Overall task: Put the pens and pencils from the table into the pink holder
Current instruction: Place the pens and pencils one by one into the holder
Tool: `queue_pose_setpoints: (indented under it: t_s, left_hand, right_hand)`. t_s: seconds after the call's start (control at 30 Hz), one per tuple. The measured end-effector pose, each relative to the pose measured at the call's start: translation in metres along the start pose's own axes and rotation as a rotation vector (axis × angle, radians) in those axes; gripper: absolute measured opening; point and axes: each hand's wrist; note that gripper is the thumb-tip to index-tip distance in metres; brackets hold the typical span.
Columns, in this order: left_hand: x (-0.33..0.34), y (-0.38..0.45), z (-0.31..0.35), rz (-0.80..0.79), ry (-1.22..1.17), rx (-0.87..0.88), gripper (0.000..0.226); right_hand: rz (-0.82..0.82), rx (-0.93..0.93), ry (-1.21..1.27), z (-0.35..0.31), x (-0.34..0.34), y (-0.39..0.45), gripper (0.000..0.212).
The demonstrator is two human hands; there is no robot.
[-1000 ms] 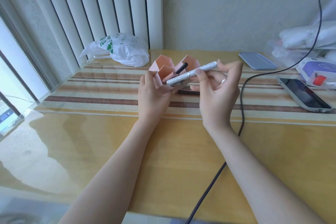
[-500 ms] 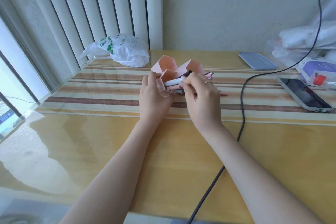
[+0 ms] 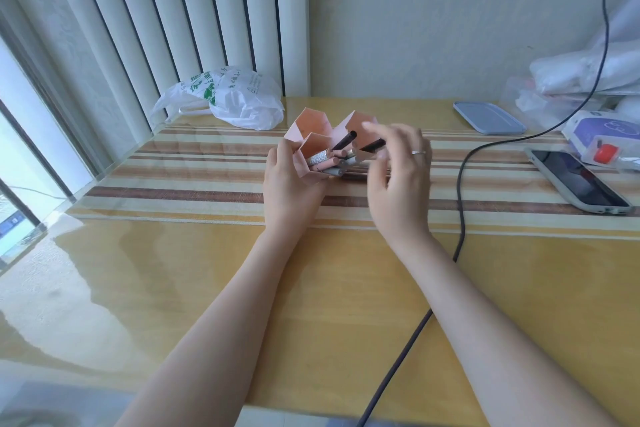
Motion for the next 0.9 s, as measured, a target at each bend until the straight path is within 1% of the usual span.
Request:
queue_pose_setpoints:
  t_s: [0.07, 0.13, 0.2, 0.33, 0.47, 0.53, 0.57, 0.6, 0.67, 0.7, 0.77, 0.83, 0.9]
  left_hand:
    - [0.000, 0.000, 0.000, -0.003, 0.000, 0.009, 0.042]
    - [0.000, -0.001, -0.001, -0.017, 0.012, 0.033, 0.045]
    - [0.000, -0.001, -0.001, -0.023, 0.019, 0.042, 0.044]
    - [-0.001, 0.000, 0.001, 0.006, -0.018, -0.014, 0.041]
    - [0.000, 0.000, 0.001, -0.001, -0.024, -0.011, 0.044]
    - [0.000, 0.000, 0.001, -0.001, -0.019, -0.017, 0.044]
    - [0.000, 0.000, 0.001, -0.001, -0.014, -0.013, 0.043]
    - [0.000, 0.000, 0.001, -0.002, -0.008, -0.005, 0.043]
    - [0.000, -0.001, 0.000, -0.005, 0.009, 0.006, 0.041]
    - [0.000, -0.001, 0.000, -0.007, 0.014, 0.008, 0.041]
    - [0.000, -0.001, -0.001, -0.008, 0.014, 0.002, 0.041]
    - [0.000, 0.000, 0.000, -0.006, 0.005, -0.006, 0.041]
    - [0.000, 0.000, 0.001, 0.002, -0.018, -0.020, 0.043]
  right_hand:
    - [0.014, 0.077, -0.061, 0.014, 0.002, 0.003, 0.049]
    - [0.003, 0.108, -0.083, 0.025, 0.004, 0.003, 0.054]
    - [-0.006, 0.087, -0.020, 0.028, 0.005, 0.003, 0.058]
    - [-0.014, -0.026, 0.098, 0.021, 0.004, 0.001, 0.060]
    - [0.047, 0.013, 0.178, 0.023, 0.004, 0.003, 0.061]
    - [0.043, 0.035, 0.166, 0.027, 0.006, 0.005, 0.056]
    - [-0.017, 0.051, 0.155, 0.028, 0.007, 0.005, 0.054]
    - [-0.115, 0.073, 0.153, 0.027, 0.006, 0.005, 0.055]
    - [-0.317, 0.102, 0.170, 0.025, 0.006, 0.001, 0.061]
    - [-0.359, 0.099, 0.186, 0.024, 0.005, 0.000, 0.063]
    - [-0.335, 0.117, 0.254, 0.024, 0.004, 0.000, 0.060]
    - [-0.240, 0.195, 0.290, 0.030, 0.004, 0.003, 0.052]
    - [-0.172, 0.248, 0.166, 0.043, 0.006, 0.005, 0.040]
Point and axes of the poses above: each hand's wrist, its own y-axis towards the middle knuckle, its own x-axis out of the palm, z = x × y, and after that the axes turned 15 degrees about -y, right-handed
